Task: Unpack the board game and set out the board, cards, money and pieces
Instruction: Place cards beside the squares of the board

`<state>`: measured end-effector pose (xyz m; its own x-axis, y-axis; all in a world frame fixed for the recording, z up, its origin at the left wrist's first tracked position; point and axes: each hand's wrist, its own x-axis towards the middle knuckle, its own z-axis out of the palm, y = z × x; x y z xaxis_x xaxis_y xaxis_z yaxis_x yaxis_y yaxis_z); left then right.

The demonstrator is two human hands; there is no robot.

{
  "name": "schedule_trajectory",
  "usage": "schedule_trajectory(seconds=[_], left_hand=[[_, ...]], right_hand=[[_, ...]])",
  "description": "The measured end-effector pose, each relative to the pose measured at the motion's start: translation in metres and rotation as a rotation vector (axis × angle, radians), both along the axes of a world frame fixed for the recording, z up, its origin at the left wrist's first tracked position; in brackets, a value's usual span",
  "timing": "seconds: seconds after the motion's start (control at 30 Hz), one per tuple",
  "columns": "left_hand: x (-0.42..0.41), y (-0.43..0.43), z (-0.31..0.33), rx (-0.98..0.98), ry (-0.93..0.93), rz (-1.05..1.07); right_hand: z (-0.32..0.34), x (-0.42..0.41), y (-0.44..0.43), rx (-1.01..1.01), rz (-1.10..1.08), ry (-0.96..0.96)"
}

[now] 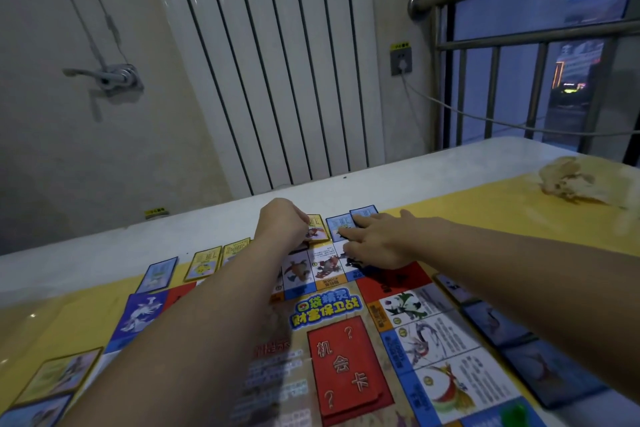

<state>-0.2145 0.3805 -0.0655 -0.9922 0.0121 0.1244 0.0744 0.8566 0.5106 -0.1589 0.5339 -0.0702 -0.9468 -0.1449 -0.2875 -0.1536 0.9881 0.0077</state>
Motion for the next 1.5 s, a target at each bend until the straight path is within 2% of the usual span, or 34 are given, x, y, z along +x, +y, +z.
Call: schedule_trajectory(seconds=[0.17,0.7,0.83,0.9,0.97,1.07,1.13,1.3,1.43,1.5], left_hand=[[0.001,0.004,0.001,-0.059,-0.040,-0.022],[-0.007,0.016,-0.008,-0.083,-0.053,0.001],[-0.003,0.015,-0.008,-0.278,-0.001,0.049],[0.001,0.014,-0.006,-0.346,0.058,0.000],[0.007,0.014,-0.003,-0.314,0.093,-0.150],[0.019,0.014,0.000,-0.325,0.014,-0.455],[0.026,0.014,0.000,-0.399,-0.079,-0.556],[0.035,0.011,-0.002,-0.540,-0.201,-0.587],[0.036,0.009,-0.005,-0.600,-0.214,-0.588],[0.037,0.010,-0.004,-0.607,-0.220,-0.591]], right_hand=[[-0.001,0.000,0.001,0.005,0.002,0.004],[0.002,-0.001,0.011,0.016,-0.010,-0.010],[0.004,-0.005,0.009,-0.041,-0.017,0.024],[0.008,-0.008,0.013,-0.130,-0.034,0.092],[0.011,-0.016,0.020,-0.182,-0.066,0.151],[0.014,-0.027,0.027,-0.198,-0.125,0.203],[0.013,-0.037,0.028,-0.169,-0.155,0.239],[0.012,-0.057,0.023,-0.093,-0.224,0.155],[0.016,-0.061,0.022,-0.245,-0.278,0.119],[0.013,-0.060,0.021,-0.325,-0.305,0.162]])
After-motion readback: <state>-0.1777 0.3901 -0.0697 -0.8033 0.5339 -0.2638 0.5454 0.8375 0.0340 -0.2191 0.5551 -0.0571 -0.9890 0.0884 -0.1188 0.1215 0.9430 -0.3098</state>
